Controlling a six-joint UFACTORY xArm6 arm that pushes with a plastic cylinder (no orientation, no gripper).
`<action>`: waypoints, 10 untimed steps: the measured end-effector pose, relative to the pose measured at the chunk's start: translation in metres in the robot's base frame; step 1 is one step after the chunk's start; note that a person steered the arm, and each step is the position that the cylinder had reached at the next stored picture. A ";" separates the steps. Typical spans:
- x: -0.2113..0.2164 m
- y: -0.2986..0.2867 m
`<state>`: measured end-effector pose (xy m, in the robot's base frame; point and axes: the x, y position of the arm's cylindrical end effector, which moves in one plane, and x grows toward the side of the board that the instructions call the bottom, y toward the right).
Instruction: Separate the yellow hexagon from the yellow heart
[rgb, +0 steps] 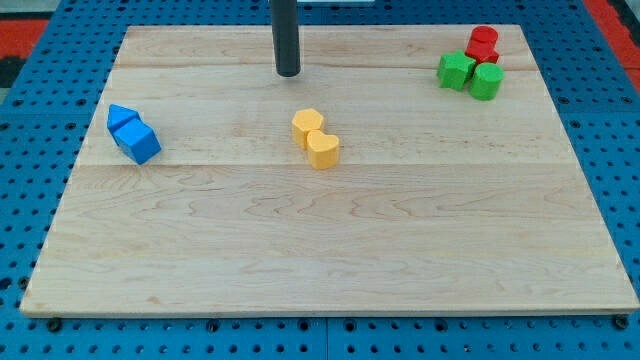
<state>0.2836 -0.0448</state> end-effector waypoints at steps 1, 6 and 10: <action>0.000 0.000; 0.107 0.061; 0.099 -0.007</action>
<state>0.3822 -0.0523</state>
